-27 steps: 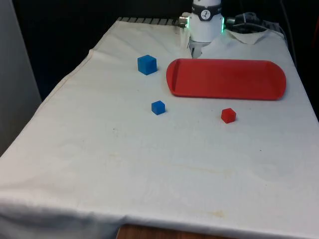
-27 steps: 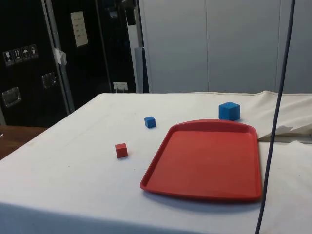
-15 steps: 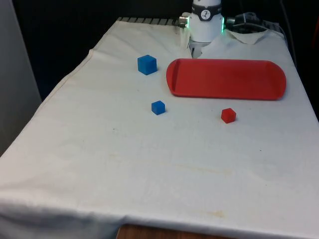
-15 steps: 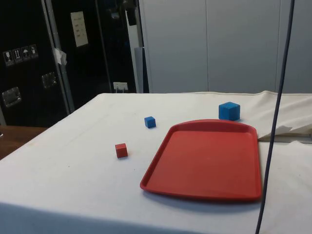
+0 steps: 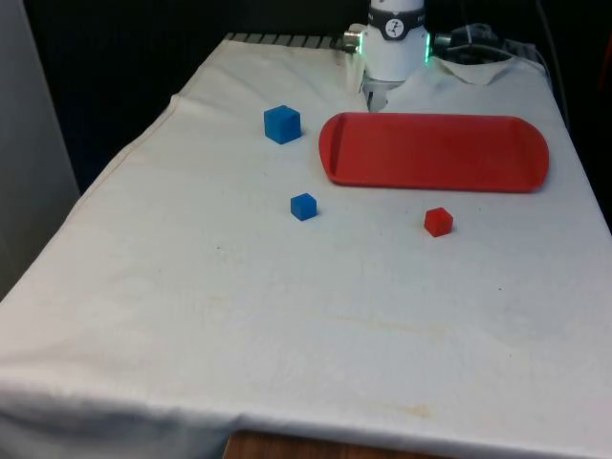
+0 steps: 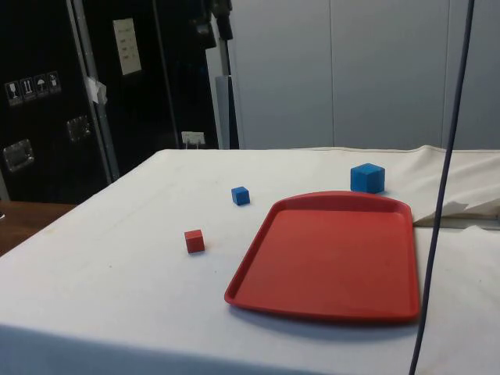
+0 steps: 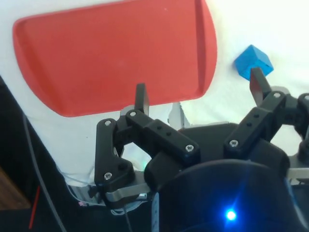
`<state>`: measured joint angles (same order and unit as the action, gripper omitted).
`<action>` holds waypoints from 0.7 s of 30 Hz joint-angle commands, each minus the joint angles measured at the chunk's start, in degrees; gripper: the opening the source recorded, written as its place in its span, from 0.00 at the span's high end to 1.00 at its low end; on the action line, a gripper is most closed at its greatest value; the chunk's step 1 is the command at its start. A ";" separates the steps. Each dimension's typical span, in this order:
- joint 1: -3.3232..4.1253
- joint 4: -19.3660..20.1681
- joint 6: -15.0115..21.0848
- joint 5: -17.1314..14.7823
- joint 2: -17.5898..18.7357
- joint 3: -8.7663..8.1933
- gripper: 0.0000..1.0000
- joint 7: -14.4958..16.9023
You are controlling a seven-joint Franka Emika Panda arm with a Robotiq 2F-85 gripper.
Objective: Pick up the largest block and place it onto the tray.
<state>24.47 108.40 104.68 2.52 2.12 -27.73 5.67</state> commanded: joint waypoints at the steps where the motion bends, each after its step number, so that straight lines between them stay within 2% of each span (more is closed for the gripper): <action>1: -0.11 0.92 0.63 0.74 -0.69 -0.06 0.00 0.11; 6: -0.40 3.27 1.38 1.43 -1.83 -0.23 0.00 0.80; 7: -0.40 2.58 0.46 0.97 -1.32 -0.23 0.00 0.80; 13: -0.63 7.33 3.15 2.23 -3.44 -0.86 0.00 2.01; 14: -0.52 6.30 2.12 1.66 -2.81 -0.74 0.00 1.83; 15: -0.69 8.48 3.67 2.46 -3.84 -1.09 0.00 2.41; 20: -0.92 11.80 5.16 3.09 -5.04 -2.01 0.00 3.72; 21: -0.80 10.83 4.18 2.46 -4.35 -1.95 0.00 3.67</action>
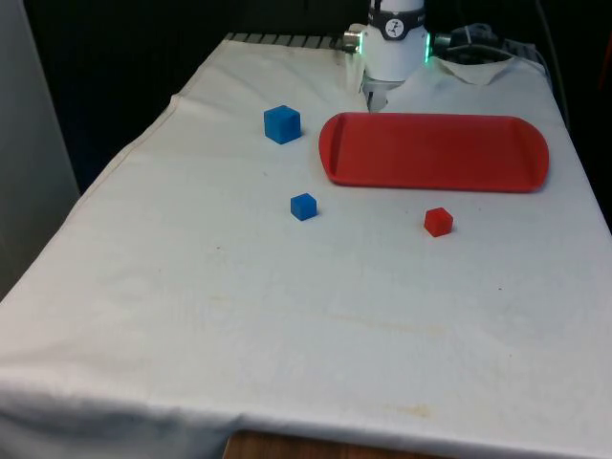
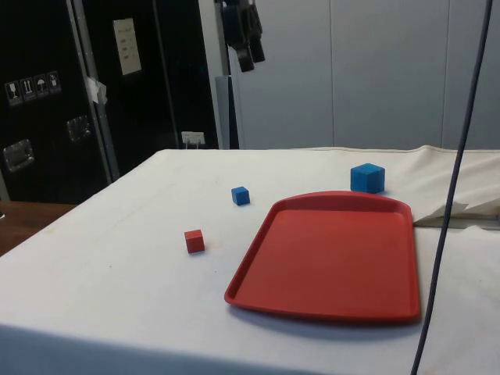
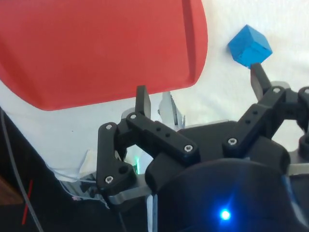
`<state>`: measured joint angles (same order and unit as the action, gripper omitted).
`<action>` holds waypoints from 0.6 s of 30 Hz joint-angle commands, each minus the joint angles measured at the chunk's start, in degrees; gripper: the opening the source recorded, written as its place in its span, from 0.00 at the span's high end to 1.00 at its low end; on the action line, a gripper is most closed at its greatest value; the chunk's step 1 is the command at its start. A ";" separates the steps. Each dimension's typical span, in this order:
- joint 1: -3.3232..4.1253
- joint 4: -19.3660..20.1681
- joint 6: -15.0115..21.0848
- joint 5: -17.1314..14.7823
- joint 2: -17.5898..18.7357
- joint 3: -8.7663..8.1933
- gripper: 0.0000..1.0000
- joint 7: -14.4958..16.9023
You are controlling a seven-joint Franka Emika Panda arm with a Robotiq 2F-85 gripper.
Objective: Pick up the largest block and place it onto the tray.
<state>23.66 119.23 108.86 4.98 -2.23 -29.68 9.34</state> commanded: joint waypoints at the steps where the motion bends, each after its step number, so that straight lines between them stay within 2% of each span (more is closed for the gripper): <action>1: -0.17 1.55 1.26 0.74 -0.92 -0.23 0.00 0.34; 7: -0.46 5.04 2.81 1.78 -2.23 -1.15 0.00 1.60; 8: -0.34 4.35 1.89 1.15 -1.78 -1.15 0.00 1.60; 9: -0.52 5.50 2.98 1.89 -2.35 -1.26 0.00 1.83; 18: -0.74 8.65 4.35 2.75 -2.64 -2.52 0.00 3.27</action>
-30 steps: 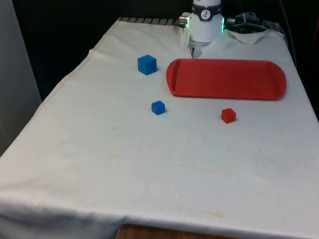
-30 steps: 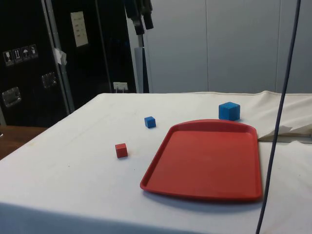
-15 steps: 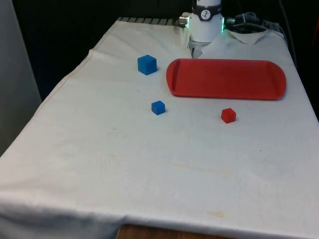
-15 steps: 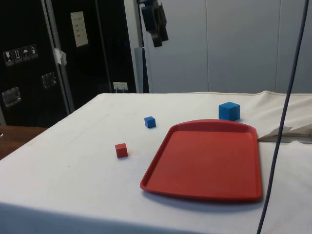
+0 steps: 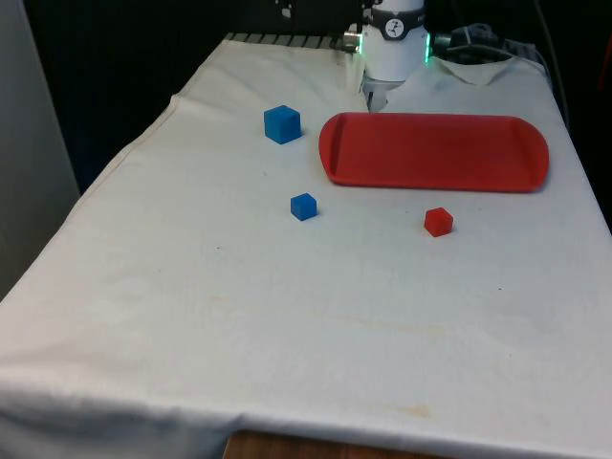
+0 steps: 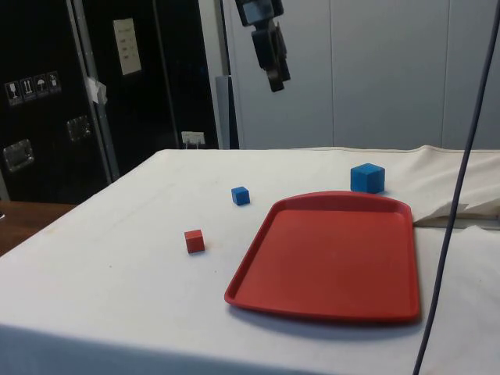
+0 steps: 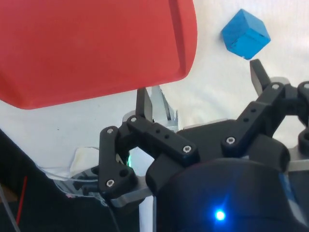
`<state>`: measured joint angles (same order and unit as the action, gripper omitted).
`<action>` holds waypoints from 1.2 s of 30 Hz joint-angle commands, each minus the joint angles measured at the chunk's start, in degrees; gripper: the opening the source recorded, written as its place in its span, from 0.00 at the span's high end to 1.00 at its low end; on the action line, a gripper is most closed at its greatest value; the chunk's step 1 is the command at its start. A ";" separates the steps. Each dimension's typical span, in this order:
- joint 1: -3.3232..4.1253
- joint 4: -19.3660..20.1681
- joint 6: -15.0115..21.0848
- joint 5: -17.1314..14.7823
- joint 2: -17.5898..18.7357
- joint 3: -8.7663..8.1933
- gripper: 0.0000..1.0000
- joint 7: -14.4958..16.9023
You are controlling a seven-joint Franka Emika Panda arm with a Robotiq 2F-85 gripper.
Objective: Pick up the largest block and place it onto the tray.
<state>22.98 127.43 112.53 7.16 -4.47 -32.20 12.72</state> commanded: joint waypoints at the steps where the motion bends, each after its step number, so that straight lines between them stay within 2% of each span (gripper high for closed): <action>1: -0.11 0.80 0.86 0.74 -0.29 -0.11 0.00 -0.06; 8: -0.40 3.44 2.58 1.89 0.11 -1.03 0.00 -0.23; 9: -0.23 2.86 1.60 1.26 0.11 -0.92 0.00 0.11; 10: -0.40 3.78 2.86 1.95 0.17 -1.20 0.00 -0.29; 17: -0.52 5.79 5.33 2.12 1.26 -2.58 0.00 -0.63; 18: -0.34 5.50 4.47 1.66 1.03 -2.46 0.00 -0.23; 22: -0.52 6.47 6.93 1.89 2.64 -3.44 0.00 -0.86; 26: -0.52 6.82 8.02 1.60 3.90 -4.07 0.00 -1.09; 27: -0.40 6.59 7.33 1.60 3.84 -4.07 0.00 -0.80; 28: -0.63 6.99 8.65 1.55 4.53 -4.53 0.00 -0.97; 30: -0.63 7.05 8.88 1.49 4.87 -4.70 0.00 -0.97; 36: -0.74 8.25 10.26 2.12 5.84 -6.65 0.00 -0.06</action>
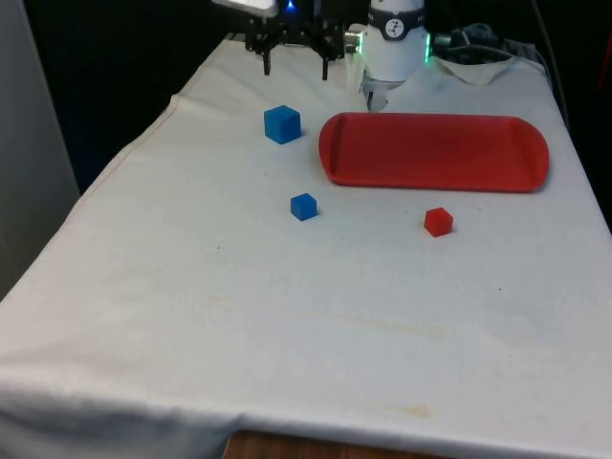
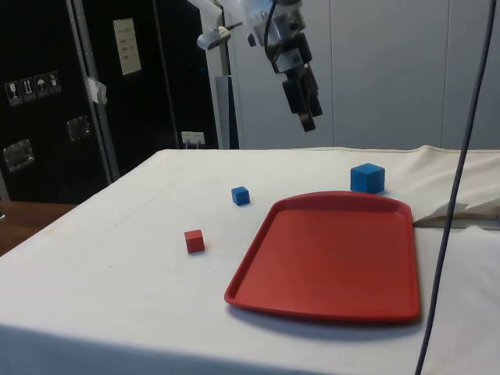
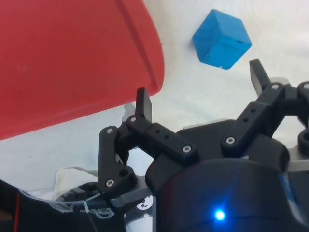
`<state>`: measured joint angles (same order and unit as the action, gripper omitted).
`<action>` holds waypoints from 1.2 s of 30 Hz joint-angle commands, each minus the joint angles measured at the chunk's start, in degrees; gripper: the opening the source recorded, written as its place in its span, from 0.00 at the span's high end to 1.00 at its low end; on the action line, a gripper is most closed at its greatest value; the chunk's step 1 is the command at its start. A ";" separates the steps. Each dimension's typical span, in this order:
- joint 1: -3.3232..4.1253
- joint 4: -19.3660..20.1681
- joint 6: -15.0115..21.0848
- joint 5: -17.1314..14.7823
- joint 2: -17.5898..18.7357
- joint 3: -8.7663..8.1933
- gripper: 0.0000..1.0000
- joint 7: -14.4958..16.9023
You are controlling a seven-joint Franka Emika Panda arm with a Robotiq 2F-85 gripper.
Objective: Pick up the largest block and place it onto the tray.
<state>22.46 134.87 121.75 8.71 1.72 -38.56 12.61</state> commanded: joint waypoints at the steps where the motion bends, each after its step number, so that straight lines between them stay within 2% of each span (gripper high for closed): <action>1: 0.00 0.29 0.11 0.00 0.00 -0.34 0.00 0.23; 2: -0.17 1.38 1.43 0.80 -0.34 -0.86 0.00 0.34; 9: -0.23 3.90 3.32 2.12 -0.46 -2.92 0.00 0.97; 10: 0.00 2.92 2.12 1.03 -0.11 -2.46 0.00 1.03; 11: -0.23 3.90 3.32 2.12 -0.46 -2.92 0.00 0.97; 16: -0.23 6.42 5.39 3.09 -0.29 -4.64 0.00 1.72; 17: -0.06 5.84 4.41 2.29 -0.11 -4.53 0.00 1.89; 18: -0.23 6.88 5.79 3.21 -0.29 -4.81 0.00 1.89; 22: -0.23 8.94 7.79 3.67 -0.11 -5.67 0.00 2.86; 25: -0.23 9.97 9.05 3.72 0.29 -6.19 0.00 3.95; 26: -0.06 9.68 8.14 3.09 0.17 -6.13 0.00 3.90; 27: -0.23 10.26 9.40 3.67 0.46 -6.36 0.00 4.35; 32: -0.17 11.97 12.20 3.50 1.89 -7.28 0.00 6.76; 35: -0.06 12.15 12.43 3.09 2.58 -7.39 0.00 7.39; 36: -0.23 12.61 13.52 3.38 2.69 -7.51 0.00 7.79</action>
<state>22.40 147.25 134.65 11.80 4.53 -46.07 20.40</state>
